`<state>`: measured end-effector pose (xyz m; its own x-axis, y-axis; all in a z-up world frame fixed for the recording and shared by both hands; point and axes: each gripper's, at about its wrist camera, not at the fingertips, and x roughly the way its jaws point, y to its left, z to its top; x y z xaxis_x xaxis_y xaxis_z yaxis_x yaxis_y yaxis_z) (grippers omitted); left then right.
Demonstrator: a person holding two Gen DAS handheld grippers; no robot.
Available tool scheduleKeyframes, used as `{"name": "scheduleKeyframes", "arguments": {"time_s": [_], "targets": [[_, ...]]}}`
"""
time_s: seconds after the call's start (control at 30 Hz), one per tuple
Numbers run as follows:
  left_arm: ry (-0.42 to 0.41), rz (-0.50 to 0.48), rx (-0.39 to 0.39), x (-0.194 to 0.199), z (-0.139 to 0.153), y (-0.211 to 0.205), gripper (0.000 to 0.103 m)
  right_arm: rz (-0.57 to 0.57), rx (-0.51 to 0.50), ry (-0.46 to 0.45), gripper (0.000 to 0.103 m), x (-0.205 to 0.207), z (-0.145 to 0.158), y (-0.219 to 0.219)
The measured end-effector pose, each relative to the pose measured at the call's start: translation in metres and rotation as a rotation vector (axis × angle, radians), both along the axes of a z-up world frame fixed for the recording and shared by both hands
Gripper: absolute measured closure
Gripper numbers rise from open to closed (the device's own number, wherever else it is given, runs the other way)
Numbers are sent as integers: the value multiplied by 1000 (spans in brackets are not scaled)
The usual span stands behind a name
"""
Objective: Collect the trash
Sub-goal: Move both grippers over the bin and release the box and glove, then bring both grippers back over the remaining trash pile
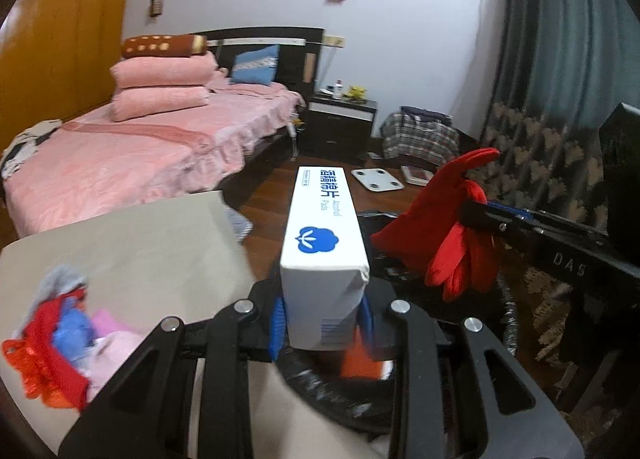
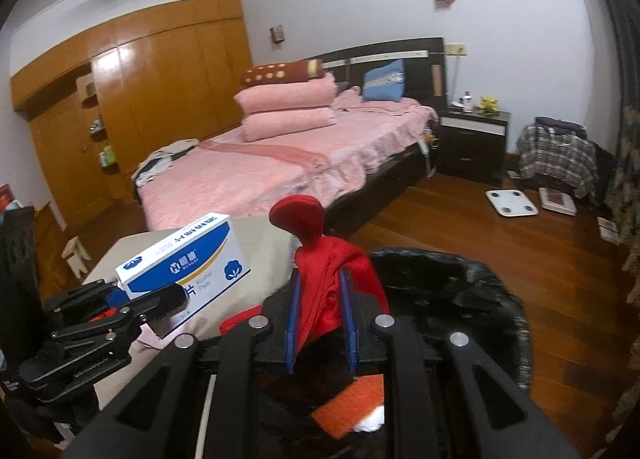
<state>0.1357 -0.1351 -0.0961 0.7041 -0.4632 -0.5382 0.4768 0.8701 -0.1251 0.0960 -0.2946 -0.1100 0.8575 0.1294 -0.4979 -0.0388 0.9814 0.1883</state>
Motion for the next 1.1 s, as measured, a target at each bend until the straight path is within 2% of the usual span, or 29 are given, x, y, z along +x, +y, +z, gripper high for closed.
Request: {"name": "scheduleKeyframes", "arguments": {"time_s": [0.17, 0.23, 0.27, 0.3, 0.33, 0.4, 0.47, 0.53, 0.63, 0.9, 1.1], "targets": [[36, -78, -20, 13, -10, -32, 71, -59, -6, 28, 84, -1, -11, -25], [56, -102, -30, 17, -15, -37, 53, -88, -18, 47, 76, -1, -17, -34], [61, -100, -34, 19, -17, -37, 43, -97, -18, 51, 75, -1, -19, -36], [67, -95, -44, 20, -19, -35, 40, -106, -15, 53, 75, -2, -20, -39], [75, -91, -50, 21, -21, -32, 39, -114, -10, 55, 71, -2, -22, -41], [77, -72, -44, 21, -23, -26, 32, -127, -7, 53, 55, -4, -24, -44], [65, -44, -36, 19, -22, -14, 25, -135, -4, 45, 33, -5, -24, -44], [51, -15, -22, 14, -19, 2, 17, -148, -8, 25, 16, -8, -22, -41], [27, 34, 4, 7, -15, 25, 13, -143, 5, 8, 6, -9, -20, -33], [-2, 199, 32, -11, -7, 97, 12, -62, 19, -11, 6, 2, -12, 12], [-27, 322, 54, -27, -5, 149, 12, 39, 3, -22, 6, 16, -9, 70]]}}
